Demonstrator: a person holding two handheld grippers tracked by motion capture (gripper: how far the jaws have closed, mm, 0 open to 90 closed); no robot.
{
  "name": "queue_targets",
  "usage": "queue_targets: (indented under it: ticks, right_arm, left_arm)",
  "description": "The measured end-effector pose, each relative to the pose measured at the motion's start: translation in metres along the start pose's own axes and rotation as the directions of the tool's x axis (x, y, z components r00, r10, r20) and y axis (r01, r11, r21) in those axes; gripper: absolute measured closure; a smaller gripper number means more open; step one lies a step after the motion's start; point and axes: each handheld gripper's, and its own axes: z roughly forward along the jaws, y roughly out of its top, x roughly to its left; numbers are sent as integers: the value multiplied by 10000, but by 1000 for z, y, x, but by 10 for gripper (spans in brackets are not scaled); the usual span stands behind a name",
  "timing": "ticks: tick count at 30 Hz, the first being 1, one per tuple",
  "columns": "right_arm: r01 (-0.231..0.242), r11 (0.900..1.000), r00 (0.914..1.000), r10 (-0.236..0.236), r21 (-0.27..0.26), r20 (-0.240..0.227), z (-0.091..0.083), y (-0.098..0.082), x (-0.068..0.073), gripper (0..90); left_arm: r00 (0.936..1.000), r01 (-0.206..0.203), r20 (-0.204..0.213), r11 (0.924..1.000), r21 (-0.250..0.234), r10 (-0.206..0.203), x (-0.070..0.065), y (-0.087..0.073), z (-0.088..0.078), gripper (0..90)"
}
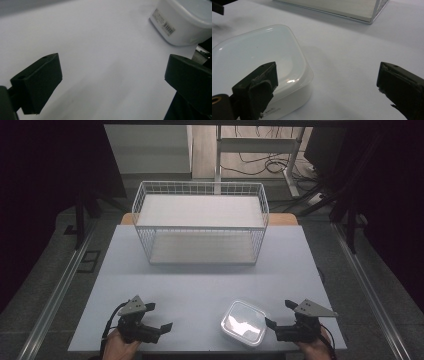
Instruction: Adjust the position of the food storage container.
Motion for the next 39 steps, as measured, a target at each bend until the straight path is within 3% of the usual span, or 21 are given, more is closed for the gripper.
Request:
queue_targets:
  ticks: [2, 4, 8, 13, 19, 21, 26, 27, 28, 29, 30, 34, 35, 38, 39]
  right_arm:
    - [-111, 9999, 9999, 111, 52, 5, 0, 0, 0, 27]
    - [-246, 9996, 9997, 245, 100, 50, 0, 0, -1, 25]
    - [-189, 9997, 9998, 187, 145, 121, 0, 1, 0, 20]
    - [-208, 9996, 9997, 206, 183, 160, -3, 2, 0, 10]
    - [-239, 9994, 9992, 231, 236, 314, -6, 4, -2, 0]
    - [-351, 9988, 9972, 329, 328, 665, -8, 4, -4, 0]
    - [-461, 9970, 9946, 401, 616, 954, -16, 3, -7, 25]
    - [-493, 9962, 9934, 415, 713, 1068, -18, 3, -7, 64]
    - [-563, 9941, 9943, 474, 931, 954, -22, 3, -6, 215]
    - [-563, 9941, 9943, 474, 931, 954, -22, 3, -6, 215]
    - [-577, 9930, 9950, 488, 1027, 870, -23, 3, -5, 269]
    - [-100, 9841, 9996, 49, 1773, 292, -24, -3, 5, 571]
    - [-100, 9841, 9996, 49, 1773, 292, -24, -3, 5, 571]
    - [376, 9741, 9991, -322, 2232, -276, -23, -6, 15, 751]
    - [376, 9741, 9991, -322, 2232, -276, -23, -6, 15, 751]
  left_arm:
    - [9995, -227, -217, 9989, -415, 218, -1, -1, -3, 9]
    - [9949, -573, -860, 9963, -639, 517, 0, -2, -3, 9]
    - [9901, -758, -1231, 9950, -649, 674, 3, -4, -2, 4]
    - [9898, -772, -1241, 9954, -563, 697, 3, -4, -1, 2]
    - [9887, -759, -1301, 9971, -57, 745, 0, -3, 3, 4]
    - [9890, -732, -1291, 9973, -18, 723, 0, -3, 3, 4]
    - [9891, -630, -1333, 9980, -9, 623, 1, -3, 3, 4]
    - [9890, -629, -1343, 9980, -12, 622, 1, -3, 3, 5]
    - [9890, -613, -1346, 9981, -9, 607, 1, -3, 3, 6]
    - [9890, -598, -1355, 9982, -3, 592, 1, -3, 3, 6]
    - [9889, -589, -1368, 9983, 2, 583, 1, -3, 3, 8]
    - [9892, -579, -1352, 9983, -80, 563, 1, -3, 2, 9]
    - [9892, -579, -1352, 9983, -80, 563, 1, -3, 2, 9]
    - [9895, -557, -1341, 9984, -71, 543, 1, -3, 2, 11]
    - [9894, -564, -1345, 9984, -69, 550, 1, -3, 2, 11]
